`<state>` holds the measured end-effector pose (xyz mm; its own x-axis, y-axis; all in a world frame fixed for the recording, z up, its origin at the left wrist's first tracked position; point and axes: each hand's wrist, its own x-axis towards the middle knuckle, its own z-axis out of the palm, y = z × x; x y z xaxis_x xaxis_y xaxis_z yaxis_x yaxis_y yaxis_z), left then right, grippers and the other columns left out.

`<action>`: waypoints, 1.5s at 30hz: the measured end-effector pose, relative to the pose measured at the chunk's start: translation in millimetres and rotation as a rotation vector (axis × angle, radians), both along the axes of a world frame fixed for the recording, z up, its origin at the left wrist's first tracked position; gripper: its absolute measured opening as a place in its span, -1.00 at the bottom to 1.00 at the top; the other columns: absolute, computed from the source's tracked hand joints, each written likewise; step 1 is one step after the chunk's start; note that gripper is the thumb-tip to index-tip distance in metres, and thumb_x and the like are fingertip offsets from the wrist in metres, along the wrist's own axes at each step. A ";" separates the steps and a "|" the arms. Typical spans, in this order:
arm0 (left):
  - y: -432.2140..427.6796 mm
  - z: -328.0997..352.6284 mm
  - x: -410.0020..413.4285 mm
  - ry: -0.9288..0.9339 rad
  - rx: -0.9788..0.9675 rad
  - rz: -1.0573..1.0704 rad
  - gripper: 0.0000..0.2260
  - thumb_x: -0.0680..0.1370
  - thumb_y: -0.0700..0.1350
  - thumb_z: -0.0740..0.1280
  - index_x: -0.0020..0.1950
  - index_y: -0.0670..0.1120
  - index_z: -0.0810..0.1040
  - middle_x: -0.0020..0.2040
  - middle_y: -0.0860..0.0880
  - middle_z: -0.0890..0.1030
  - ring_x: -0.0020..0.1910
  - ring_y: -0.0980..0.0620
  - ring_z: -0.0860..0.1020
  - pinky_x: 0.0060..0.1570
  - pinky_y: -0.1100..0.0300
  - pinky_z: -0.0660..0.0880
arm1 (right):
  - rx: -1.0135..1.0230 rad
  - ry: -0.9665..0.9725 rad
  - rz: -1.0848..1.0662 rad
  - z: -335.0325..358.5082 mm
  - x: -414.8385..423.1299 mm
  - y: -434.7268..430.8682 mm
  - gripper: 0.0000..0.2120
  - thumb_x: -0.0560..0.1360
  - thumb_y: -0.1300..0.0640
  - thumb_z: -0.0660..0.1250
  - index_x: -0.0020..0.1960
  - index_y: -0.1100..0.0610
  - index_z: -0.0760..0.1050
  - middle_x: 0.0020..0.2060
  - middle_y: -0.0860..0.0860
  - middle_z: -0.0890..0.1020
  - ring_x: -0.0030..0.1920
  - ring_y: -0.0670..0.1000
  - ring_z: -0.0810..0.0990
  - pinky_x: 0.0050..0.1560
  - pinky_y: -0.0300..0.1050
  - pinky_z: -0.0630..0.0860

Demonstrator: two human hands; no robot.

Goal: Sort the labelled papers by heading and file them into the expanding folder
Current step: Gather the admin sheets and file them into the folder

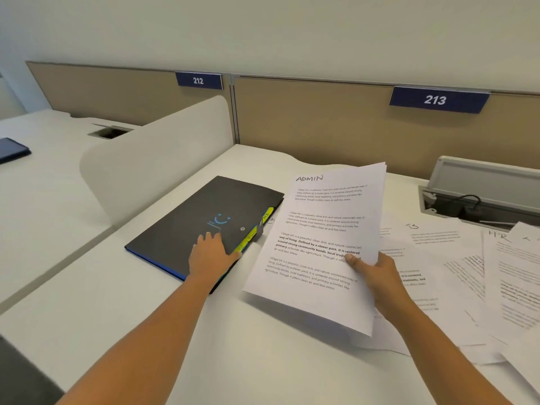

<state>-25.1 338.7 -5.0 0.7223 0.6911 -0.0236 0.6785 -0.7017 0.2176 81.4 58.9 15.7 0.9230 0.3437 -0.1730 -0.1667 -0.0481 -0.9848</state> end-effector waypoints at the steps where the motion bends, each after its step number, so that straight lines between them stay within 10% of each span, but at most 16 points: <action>1: 1.5 -3.5 1.7 0.023 0.026 0.003 -0.40 0.51 0.22 0.22 0.39 -0.16 0.31 0.29 -0.12 0.42 0.31 -0.10 0.36 0.24 0.01 0.38 | -0.003 0.001 0.001 -1.1 0.1 3.8 -0.82 0.48 0.25 0.36 0.07 0.16 0.52 -0.04 0.13 0.65 -0.05 0.19 0.64 0.04 0.14 0.56; 13: 11.1 -16.2 9.3 0.257 0.244 -0.166 -0.56 0.65 0.05 -0.03 0.39 -0.22 0.26 0.32 -0.25 0.40 0.29 -0.22 0.40 0.19 0.00 0.43 | -0.030 0.000 -0.013 -8.9 2.7 28.4 -0.88 0.47 0.22 0.38 0.01 0.11 0.55 -0.04 0.12 0.66 -0.03 0.20 0.64 0.07 0.21 0.55; 16: 14.5 -9.5 8.1 0.309 0.367 -0.277 -0.72 0.66 -0.12 0.02 0.29 -0.21 0.35 0.07 -0.18 0.52 0.10 -0.15 0.53 0.05 0.08 0.49 | -0.027 0.013 -0.019 -8.8 2.4 31.3 -0.84 0.47 0.22 0.38 0.05 0.15 0.54 -0.09 0.08 0.67 -0.08 0.18 0.64 0.05 0.19 0.56; 19: 15.8 -0.5 4.0 0.359 0.448 -0.406 -0.81 0.59 -0.32 0.11 0.19 -0.22 0.37 -0.35 -0.09 0.23 -0.08 -0.07 0.54 -0.14 0.15 0.46 | -0.013 0.027 -0.024 -7.6 2.8 31.4 -0.90 0.47 0.23 0.37 -0.02 0.11 0.53 -0.13 0.05 0.66 -0.11 0.16 0.64 0.02 0.15 0.56; 25: 20.2 8.6 2.7 0.385 0.521 -0.494 -0.77 0.56 -0.39 0.12 0.19 -0.21 0.39 -0.31 -0.10 0.27 -0.22 -0.02 0.36 -0.22 0.19 0.33 | 0.023 0.052 -0.036 -3.6 0.6 29.3 -0.91 0.48 0.24 0.37 -0.09 0.07 0.53 -0.12 0.05 0.66 -0.11 0.16 0.64 0.01 0.12 0.57; 39: 33.7 29.9 8.9 0.002 0.143 -0.225 -0.73 0.61 -0.31 0.07 0.29 -0.20 0.36 -0.37 -0.03 0.32 -0.26 -0.10 0.39 -0.26 0.15 0.37 | 0.098 0.135 0.050 23.1 -10.3 47.0 -0.80 0.51 0.35 0.25 0.09 0.16 0.50 -0.11 0.01 0.66 -0.16 0.03 0.65 -0.30 -0.16 0.61; 42: 36.3 45.2 7.1 -0.029 0.070 -0.199 -0.80 0.60 -0.32 0.06 0.17 -0.22 0.40 -0.12 -0.26 0.56 -0.28 -0.13 0.37 -0.27 0.08 0.32 | 0.119 0.151 0.096 29.6 -12.8 53.1 -0.83 0.51 0.36 0.24 -0.02 0.14 0.53 -0.15 0.01 0.67 -0.26 -0.01 0.68 -0.34 -0.18 0.61; 45: 40.8 53.0 4.7 -0.074 0.034 -0.199 -0.89 0.59 -0.31 0.07 -0.06 -0.16 0.34 -0.35 -0.11 0.40 -0.46 0.03 0.21 -0.44 0.17 0.25 | 0.122 0.161 0.129 38.4 -12.3 56.1 -0.83 0.51 0.36 0.25 -0.04 0.13 0.54 -0.16 0.03 0.68 -0.28 0.00 0.67 -0.36 -0.18 0.61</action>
